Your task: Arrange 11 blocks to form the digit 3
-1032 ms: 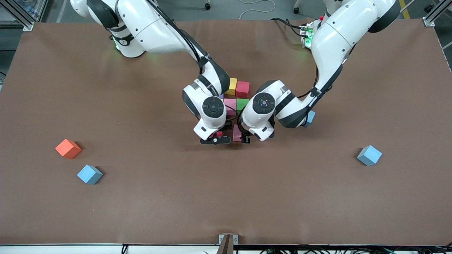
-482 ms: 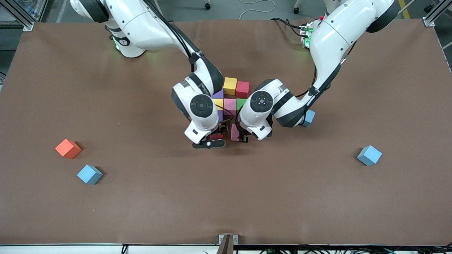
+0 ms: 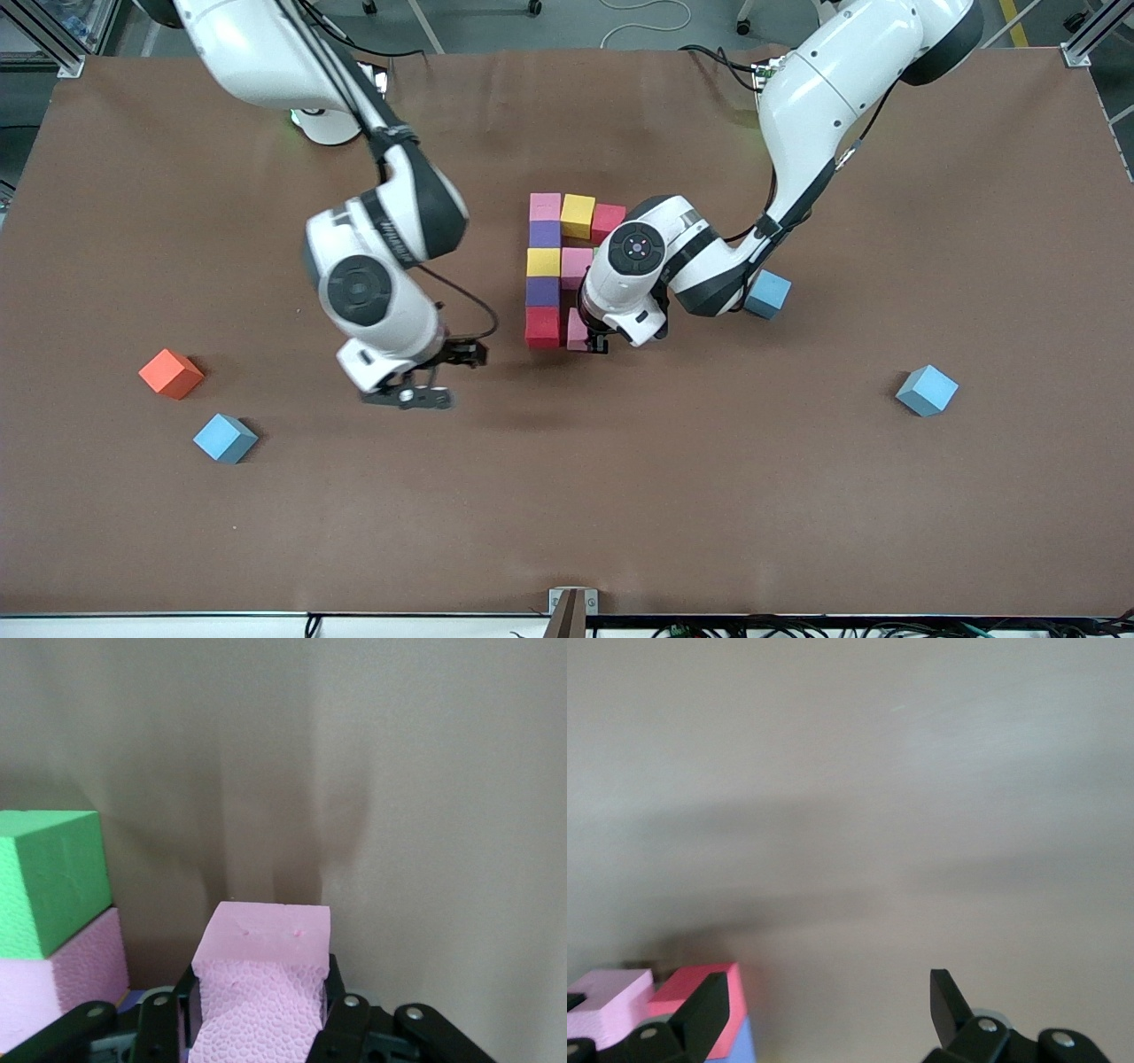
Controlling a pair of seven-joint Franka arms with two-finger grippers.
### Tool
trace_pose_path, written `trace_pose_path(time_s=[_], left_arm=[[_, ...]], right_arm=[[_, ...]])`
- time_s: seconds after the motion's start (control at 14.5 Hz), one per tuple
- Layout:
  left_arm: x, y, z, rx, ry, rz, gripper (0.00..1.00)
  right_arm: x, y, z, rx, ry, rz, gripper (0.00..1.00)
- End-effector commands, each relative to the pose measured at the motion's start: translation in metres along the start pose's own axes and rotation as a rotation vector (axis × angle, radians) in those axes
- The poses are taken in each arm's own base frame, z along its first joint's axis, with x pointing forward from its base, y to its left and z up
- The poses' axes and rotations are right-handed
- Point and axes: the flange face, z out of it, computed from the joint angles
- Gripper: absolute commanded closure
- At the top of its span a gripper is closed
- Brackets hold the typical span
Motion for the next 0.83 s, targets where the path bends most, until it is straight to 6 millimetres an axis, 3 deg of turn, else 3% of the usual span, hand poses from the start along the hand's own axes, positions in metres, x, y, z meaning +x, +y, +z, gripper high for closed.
trace_pose_path(time_s=[0.0,0.14,0.34,0.55,0.76], left_arm=[[-0.013,0.009,0.006,-0.029,0.000,-0.039,0.78],[-0.013,0.009,0.011,-0.024,0.002,-0.041,0.78],[-0.020,0.002,0.012,-0.024,0.002,-0.029,0.78],[-0.019,0.002,0.017,-0.018,0.006,-0.035,0.78],[-0.019,0.002,0.016,-0.019,0.006,-0.034,0.78]], right_arm=[[0.018,0.065,-0.016,0.001,-0.042,0.080,0.00],[0.030,0.099,-0.033,0.014,-0.028,0.071,0.00],[0.038,0.171,-0.059,0.004,-0.073,-0.014,0.00],[0.035,0.247,-0.091,-0.038,-0.114,-0.056,0.00],[0.025,0.292,-0.120,-0.101,-0.119,-0.140,0.00]])
